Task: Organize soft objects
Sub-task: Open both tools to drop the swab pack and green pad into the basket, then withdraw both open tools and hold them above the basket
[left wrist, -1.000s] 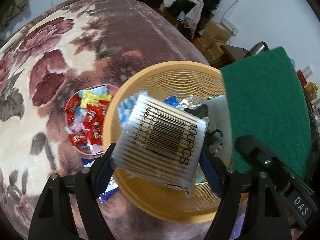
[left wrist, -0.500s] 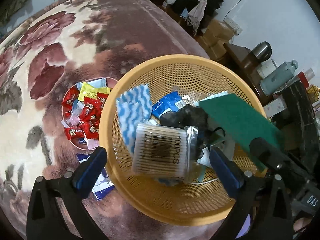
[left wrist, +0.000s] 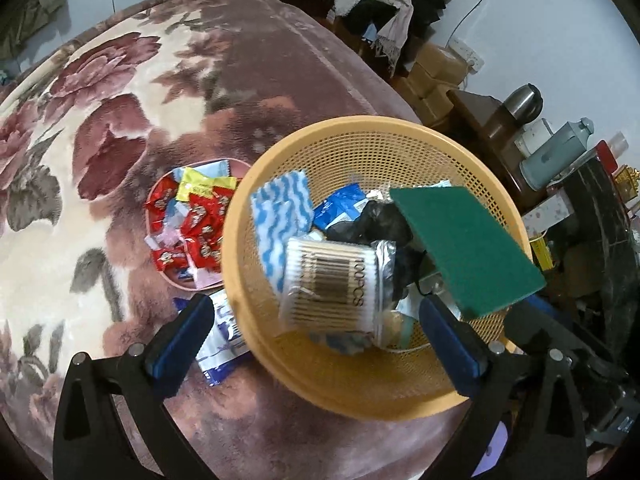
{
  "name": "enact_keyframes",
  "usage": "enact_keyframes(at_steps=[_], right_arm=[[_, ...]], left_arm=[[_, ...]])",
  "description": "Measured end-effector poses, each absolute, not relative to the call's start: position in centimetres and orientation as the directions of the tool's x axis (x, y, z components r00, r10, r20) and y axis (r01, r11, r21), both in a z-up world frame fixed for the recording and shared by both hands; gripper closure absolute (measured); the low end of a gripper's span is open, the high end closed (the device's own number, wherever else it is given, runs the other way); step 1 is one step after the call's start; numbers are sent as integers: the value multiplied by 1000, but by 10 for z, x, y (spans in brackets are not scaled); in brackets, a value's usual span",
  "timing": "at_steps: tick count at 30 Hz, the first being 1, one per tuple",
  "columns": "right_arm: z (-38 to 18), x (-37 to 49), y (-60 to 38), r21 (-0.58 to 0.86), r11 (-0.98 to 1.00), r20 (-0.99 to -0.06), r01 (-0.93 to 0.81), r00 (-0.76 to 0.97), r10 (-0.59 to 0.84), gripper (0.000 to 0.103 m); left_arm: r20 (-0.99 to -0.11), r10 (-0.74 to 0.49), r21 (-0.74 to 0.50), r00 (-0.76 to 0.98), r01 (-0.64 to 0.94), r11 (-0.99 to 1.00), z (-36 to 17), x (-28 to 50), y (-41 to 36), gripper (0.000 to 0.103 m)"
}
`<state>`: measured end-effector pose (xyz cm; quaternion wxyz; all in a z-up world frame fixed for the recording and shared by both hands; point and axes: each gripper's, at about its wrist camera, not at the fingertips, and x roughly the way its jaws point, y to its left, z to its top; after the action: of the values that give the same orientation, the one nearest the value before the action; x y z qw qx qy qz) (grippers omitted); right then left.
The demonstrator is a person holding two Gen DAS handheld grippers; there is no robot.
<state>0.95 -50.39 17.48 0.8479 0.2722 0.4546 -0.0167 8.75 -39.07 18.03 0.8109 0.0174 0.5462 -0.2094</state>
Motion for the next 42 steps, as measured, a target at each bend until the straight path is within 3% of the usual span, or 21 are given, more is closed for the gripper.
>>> enact_keyframes(at_steps=[9, 17, 19, 24, 42], right_arm=[[186, -7, -485, 424, 865, -780, 269, 593, 198, 8], [186, -11, -475, 318, 899, -833, 301, 542, 113, 8], [186, -12, -474, 295, 904, -840, 310, 534, 91, 0], [184, -12, -469, 268, 912, -849, 310, 523, 72, 0], [177, -18, -464, 250, 900, -852, 356, 523, 29, 0]], left_arm=[[-907, -305, -192, 291, 358, 914, 180, 72, -376, 0], [-920, -283, -178, 271, 355, 918, 177, 64, -366, 0], [-921, -279, -175, 272, 351, 920, 176, 64, -363, 0], [-917, -283, -178, 283, 346, 921, 174, 65, -359, 0], [-923, -250, -131, 291, 373, 918, 167, 64, -362, 0]])
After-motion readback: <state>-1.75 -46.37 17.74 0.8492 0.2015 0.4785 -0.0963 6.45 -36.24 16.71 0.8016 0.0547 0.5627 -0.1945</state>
